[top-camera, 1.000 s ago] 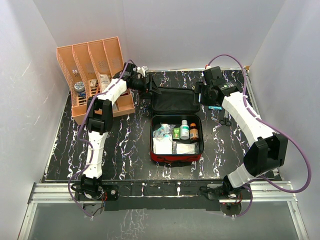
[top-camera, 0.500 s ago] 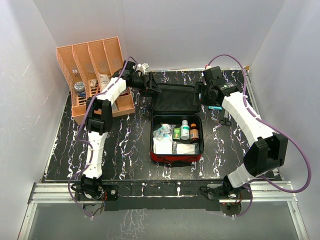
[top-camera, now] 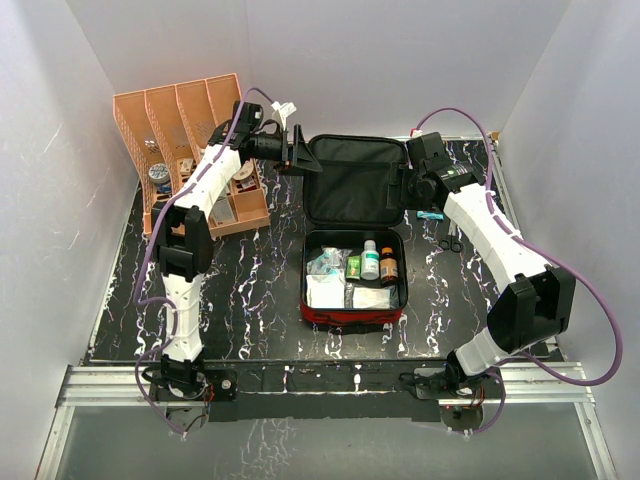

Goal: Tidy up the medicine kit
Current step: Pick up the lid from the medicine box.

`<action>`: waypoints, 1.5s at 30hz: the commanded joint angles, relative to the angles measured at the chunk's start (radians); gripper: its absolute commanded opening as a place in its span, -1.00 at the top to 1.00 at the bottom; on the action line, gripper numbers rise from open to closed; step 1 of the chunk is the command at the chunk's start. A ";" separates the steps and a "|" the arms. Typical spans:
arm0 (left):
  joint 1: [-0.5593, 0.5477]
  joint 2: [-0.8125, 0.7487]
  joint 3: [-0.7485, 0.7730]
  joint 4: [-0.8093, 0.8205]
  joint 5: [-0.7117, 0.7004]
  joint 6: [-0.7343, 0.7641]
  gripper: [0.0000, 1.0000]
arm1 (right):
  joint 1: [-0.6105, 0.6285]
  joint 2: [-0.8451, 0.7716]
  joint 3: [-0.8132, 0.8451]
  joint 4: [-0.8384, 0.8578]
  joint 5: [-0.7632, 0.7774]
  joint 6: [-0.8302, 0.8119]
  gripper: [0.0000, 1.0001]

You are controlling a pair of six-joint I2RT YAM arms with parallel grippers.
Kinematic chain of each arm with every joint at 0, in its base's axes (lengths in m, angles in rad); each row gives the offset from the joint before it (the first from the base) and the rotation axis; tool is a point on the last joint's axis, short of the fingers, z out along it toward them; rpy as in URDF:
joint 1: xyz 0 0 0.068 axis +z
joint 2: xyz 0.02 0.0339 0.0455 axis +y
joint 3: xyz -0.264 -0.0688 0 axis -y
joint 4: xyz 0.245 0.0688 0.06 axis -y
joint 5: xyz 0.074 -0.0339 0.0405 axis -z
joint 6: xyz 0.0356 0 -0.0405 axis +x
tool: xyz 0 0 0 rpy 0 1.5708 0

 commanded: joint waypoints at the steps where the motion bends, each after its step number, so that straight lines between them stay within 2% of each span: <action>1: -0.009 -0.081 -0.023 -0.022 0.062 0.036 -0.41 | -0.002 -0.027 0.028 0.046 0.014 0.008 -0.34; 14: -0.008 -0.129 0.002 0.028 0.077 0.050 -0.40 | -0.002 -0.029 0.017 0.055 0.021 0.008 -0.34; 24: -0.015 -0.231 -0.098 0.190 0.166 0.054 -0.37 | -0.002 -0.031 0.005 0.061 0.018 0.013 -0.34; 38: -0.017 -0.238 -0.099 0.169 0.191 0.101 -0.18 | -0.002 -0.052 0.000 0.061 0.072 0.031 -0.34; 45: -0.028 -0.263 -0.099 0.124 0.196 0.198 -0.13 | -0.002 -0.072 -0.006 0.054 0.112 0.039 -0.34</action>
